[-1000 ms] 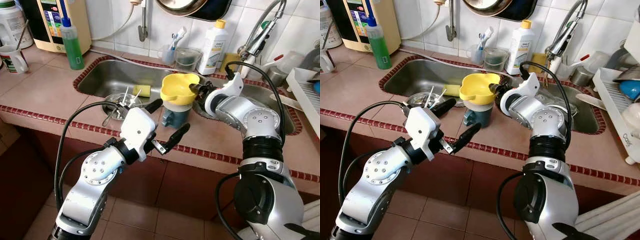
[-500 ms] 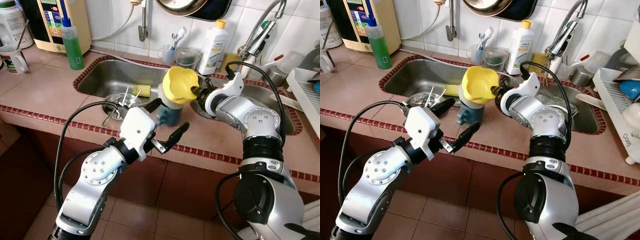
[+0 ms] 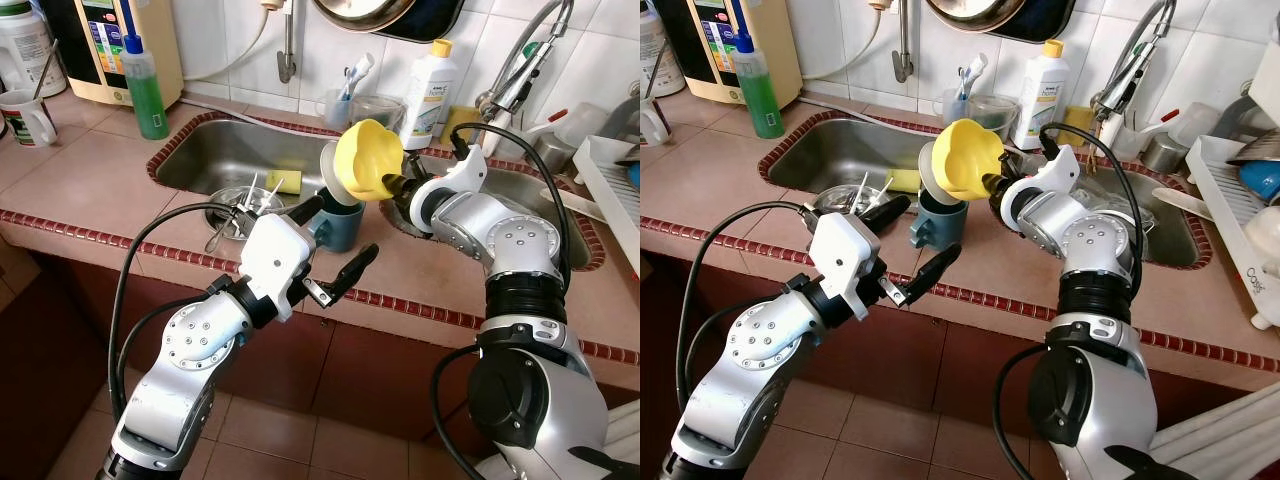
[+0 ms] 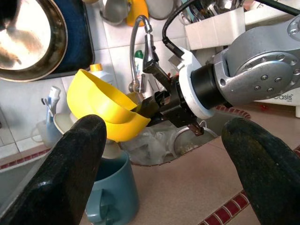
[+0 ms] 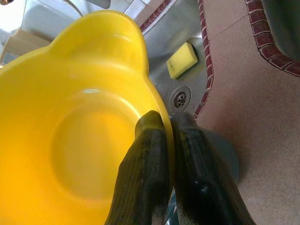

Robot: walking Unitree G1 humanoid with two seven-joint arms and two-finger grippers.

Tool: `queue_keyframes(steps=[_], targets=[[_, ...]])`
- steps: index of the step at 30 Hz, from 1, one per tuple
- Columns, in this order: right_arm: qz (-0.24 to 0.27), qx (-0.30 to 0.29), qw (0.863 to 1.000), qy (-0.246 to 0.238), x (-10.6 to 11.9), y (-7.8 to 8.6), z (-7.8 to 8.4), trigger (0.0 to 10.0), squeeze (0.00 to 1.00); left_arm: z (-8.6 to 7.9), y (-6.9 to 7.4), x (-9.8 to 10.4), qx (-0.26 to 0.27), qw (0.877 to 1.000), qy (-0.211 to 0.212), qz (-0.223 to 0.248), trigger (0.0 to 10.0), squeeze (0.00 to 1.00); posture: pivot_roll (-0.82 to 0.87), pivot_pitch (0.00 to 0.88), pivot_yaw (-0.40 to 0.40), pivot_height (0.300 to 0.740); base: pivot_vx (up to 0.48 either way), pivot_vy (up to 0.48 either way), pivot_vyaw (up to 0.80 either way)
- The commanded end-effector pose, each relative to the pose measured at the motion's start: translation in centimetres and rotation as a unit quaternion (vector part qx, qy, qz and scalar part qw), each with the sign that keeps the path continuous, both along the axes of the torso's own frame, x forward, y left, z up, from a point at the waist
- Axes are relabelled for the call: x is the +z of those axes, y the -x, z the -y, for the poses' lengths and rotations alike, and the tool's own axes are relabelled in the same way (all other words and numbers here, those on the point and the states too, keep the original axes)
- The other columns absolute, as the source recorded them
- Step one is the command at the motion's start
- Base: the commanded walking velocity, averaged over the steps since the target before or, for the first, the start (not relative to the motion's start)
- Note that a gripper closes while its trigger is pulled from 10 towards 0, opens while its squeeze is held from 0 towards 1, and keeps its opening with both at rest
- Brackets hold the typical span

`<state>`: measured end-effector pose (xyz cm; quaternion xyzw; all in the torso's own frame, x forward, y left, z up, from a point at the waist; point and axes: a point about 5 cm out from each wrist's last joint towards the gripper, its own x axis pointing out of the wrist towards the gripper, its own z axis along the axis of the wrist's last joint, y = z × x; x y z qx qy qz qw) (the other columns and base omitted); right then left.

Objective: Kitchen organization

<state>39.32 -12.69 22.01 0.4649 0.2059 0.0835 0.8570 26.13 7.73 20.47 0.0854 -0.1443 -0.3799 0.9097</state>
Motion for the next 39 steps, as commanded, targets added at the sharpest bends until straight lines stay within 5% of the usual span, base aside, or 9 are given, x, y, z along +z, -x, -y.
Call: queue_keyframes(steps=[1, 10, 12, 13, 14, 15, 22, 29, 39], targets=[[0.038, -0.006, 0.999, 0.005, 1.8, -0.1, 0.2, 0.0, 0.00, 0.1, 0.2, 0.5, -0.002, 1.000, 0.005, 0.011, 10.0, 0.00, -0.04, 0.000, -0.105, 0.740, 0.000, 0.000, 0.00], [0.145, -0.011, 0.989, 0.037, 5.1, 0.8, 0.9, 0.7, 0.00, -1.0, -1.2, 1.2, 0.037, 0.997, 0.062, -0.011, 10.0, 0.00, -0.04, 0.000, -0.101, 0.740, 0.000, 0.000, 0.00], [0.193, -0.029, 0.979, 0.063, 6.0, 1.0, 1.4, 4.2, 0.00, -1.5, -1.7, 1.4, 0.049, 0.996, 0.075, -0.015, 10.0, 0.00, -0.04, 0.000, -0.099, 0.740, 0.000, 0.000, 0.00], [0.193, -0.029, 0.979, 0.063, 6.0, 1.0, 1.4, 4.2, 0.00, -1.5, -1.7, 1.4, 0.049, 0.996, 0.075, -0.015, 10.0, 0.00, -0.04, 0.000, -0.099, 0.740, 0.000, 0.000, 0.00], [0.215, -0.037, 0.973, 0.077, 6.3, 1.1, 1.6, 9.6, 0.00, -1.9, -2.1, 1.5, 0.059, 0.995, 0.082, -0.019, 10.0, 0.00, -0.04, 0.000, -0.097, 0.740, 0.000, 0.000, 0.00], [0.256, -0.051, 0.960, 0.095, 6.8, 1.4, 2.1, 10.0, 0.00, -2.6, -2.6, 1.7, 0.073, 0.993, 0.093, -0.022, 10.0, 0.00, -0.04, 0.000, -0.096, 0.740, 0.000, 0.000, 0.00], [0.402, -0.091, 0.877, 0.245, 6.8, 3.2, 3.6, 10.0, 0.00, -6.1, -4.9, 2.0, 0.156, 0.978, 0.129, -0.043, 10.0, 0.00, -0.05, 0.000, -0.081, 0.740, 0.000, 0.000, 0.00], [0.447, -0.104, 0.823, 0.335, 5.4, 4.6, 4.5, 10.0, 0.00, -7.5, -5.5, 2.0, 0.164, 0.978, 0.123, -0.045, 10.0, 0.00, -0.05, 0.000, -0.077, 0.740, 0.000, 0.000, 0.00], [0.452, -0.111, 0.798, 0.384, 3.5, 5.7, 6.2, 10.0, 0.00, -8.4, -6.3, 2.0, 0.154, 0.981, 0.107, -0.052, 10.0, 0.00, -0.07, 0.000, -0.061, 0.740, 0.000, 0.000, 0.00]])
